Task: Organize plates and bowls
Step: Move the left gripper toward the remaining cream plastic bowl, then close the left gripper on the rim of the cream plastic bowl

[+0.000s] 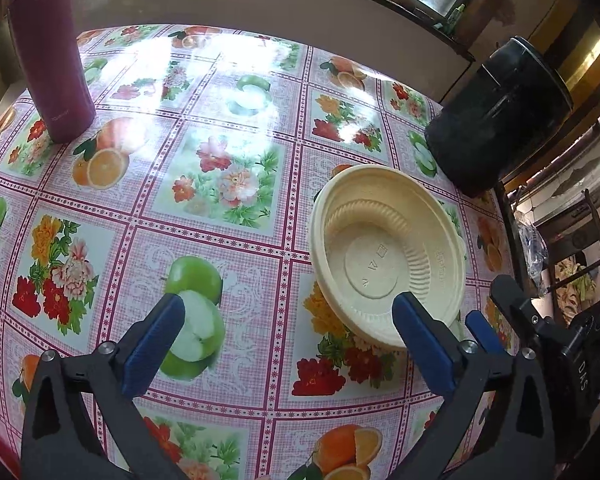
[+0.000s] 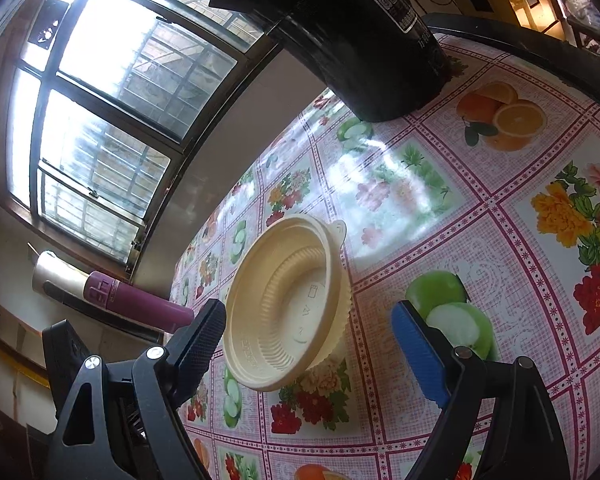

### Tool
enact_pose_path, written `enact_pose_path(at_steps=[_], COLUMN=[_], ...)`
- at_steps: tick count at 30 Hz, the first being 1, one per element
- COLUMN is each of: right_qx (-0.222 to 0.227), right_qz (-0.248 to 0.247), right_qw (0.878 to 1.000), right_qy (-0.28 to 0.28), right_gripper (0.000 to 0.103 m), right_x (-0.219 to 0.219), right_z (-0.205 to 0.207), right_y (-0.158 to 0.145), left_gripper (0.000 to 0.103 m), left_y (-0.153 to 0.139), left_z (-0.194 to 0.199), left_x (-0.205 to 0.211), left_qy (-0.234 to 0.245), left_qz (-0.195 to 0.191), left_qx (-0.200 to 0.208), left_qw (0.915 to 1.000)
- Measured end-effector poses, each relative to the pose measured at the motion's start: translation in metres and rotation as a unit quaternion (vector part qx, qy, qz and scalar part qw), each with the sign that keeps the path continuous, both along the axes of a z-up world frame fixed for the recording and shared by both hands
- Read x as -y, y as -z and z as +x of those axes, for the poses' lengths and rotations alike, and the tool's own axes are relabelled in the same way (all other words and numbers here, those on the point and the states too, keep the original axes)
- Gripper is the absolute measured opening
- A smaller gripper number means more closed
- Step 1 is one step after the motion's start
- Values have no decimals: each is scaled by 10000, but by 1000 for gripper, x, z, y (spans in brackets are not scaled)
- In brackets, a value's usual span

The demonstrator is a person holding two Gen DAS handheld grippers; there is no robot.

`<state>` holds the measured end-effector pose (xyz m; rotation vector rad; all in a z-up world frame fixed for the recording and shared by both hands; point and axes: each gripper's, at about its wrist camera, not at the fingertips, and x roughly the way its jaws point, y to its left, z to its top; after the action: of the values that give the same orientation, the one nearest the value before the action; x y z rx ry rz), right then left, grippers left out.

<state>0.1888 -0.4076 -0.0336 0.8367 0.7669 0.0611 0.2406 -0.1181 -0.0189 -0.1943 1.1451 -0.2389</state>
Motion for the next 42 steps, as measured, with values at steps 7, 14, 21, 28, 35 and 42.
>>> enact_pose_path(at_steps=[7, 14, 21, 28, 35, 42], right_qx=[61, 104, 245, 369, 355, 393], right_qz=[-130, -9, 90, 301, 458, 432], right_qw=[9999, 9999, 9997, 9988, 9983, 9983], right_qy=[1, -43, -17, -92, -78, -86], right_gripper=[87, 87, 87, 87, 87, 85], right_x=[2, 2, 8, 9, 10, 9], right_z=[9, 20, 20, 18, 18, 17], right_y=[1, 7, 7, 9, 13, 13], left_gripper=[103, 103, 103, 103, 103, 103], left_y=[14, 23, 29, 19, 11, 12], left_z=[16, 29, 35, 31, 26, 23], left_x=[5, 13, 28, 25, 25, 30], left_qy=[39, 183, 358, 335, 304, 415], left_qz=[-114, 10, 604, 329, 286, 230], left_qx=[-308, -464, -488, -371, -208, -241], left_qw=[9995, 9988, 9963, 9982, 9989, 9986])
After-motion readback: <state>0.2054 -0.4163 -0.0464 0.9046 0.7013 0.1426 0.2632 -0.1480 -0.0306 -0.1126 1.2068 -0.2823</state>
